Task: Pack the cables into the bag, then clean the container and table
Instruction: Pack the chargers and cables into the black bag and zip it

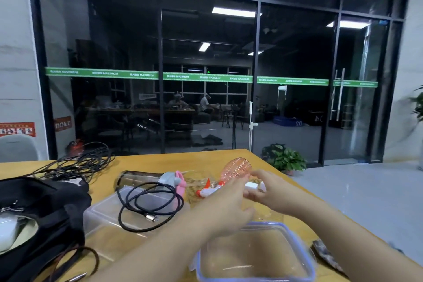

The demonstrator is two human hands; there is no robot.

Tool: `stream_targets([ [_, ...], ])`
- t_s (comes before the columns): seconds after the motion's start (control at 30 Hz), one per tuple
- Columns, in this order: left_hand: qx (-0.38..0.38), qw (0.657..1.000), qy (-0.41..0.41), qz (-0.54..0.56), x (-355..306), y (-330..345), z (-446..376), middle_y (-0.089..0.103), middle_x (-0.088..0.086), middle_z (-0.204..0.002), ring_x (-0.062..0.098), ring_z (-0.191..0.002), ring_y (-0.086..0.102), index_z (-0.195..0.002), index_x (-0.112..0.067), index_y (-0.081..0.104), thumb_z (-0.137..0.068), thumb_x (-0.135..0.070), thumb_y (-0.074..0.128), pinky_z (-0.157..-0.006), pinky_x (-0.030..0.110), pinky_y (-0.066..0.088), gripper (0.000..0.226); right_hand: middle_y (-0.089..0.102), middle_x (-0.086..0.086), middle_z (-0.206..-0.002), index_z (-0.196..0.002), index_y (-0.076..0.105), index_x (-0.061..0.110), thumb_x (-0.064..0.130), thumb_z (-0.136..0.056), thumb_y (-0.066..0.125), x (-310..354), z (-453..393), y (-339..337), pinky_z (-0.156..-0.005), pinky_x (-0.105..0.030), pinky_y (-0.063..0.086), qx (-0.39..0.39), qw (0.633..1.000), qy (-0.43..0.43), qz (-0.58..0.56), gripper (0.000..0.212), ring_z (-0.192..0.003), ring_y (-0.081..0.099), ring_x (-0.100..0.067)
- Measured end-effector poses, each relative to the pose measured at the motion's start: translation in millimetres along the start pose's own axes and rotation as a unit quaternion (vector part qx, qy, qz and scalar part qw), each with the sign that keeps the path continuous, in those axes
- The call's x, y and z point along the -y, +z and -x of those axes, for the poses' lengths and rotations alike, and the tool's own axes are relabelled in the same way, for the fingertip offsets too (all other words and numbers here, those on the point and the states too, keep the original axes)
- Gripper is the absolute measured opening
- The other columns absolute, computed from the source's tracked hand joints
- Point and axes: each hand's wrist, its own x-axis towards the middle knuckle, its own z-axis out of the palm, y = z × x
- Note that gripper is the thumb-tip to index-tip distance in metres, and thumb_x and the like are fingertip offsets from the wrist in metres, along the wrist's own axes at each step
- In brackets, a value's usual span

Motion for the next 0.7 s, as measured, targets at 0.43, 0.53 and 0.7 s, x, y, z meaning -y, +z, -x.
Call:
stream_targets([
  [0.43,0.027,0.991,-0.084,-0.097,13,47,-84,-0.005,-0.001,-0.157,0.022,-0.143,-0.013,-0.149,-0.022,-0.003,-0.091,-0.012,0.044,-0.117,0.042,0.004,0.075,0.038,-0.004,-0.146,-0.145,0.026,0.020,0.049,-0.082,0.066,-68,-39,0,-0.101,-0.033,0.039,0.049,0.991,0.088,0.090,0.081,-0.127,0.042,-0.024],
  [0.53,0.043,0.986,-0.077,-0.144,16,53,-98,-0.013,0.001,-0.157,0.022,-0.142,-0.020,-0.149,-0.020,-0.007,-0.091,-0.006,0.039,-0.116,0.042,-0.008,0.075,0.038,-0.005,-0.145,-0.145,0.026,0.020,0.045,-0.084,0.066,-76,-51,6,-0.102,-0.034,0.038,0.059,0.988,0.082,0.116,0.077,-0.127,0.041,-0.025],
  [0.7,0.052,0.973,-0.061,-0.216,24,53,-118,-0.012,0.003,-0.157,0.024,-0.141,-0.023,-0.149,-0.019,-0.007,-0.087,0.005,0.040,-0.115,0.045,-0.012,0.082,0.033,-0.004,-0.148,-0.146,0.026,0.021,0.036,-0.087,0.064,-82,-67,10,-0.106,-0.035,0.035,0.061,0.988,0.059,0.131,0.072,-0.131,0.037,-0.025],
])
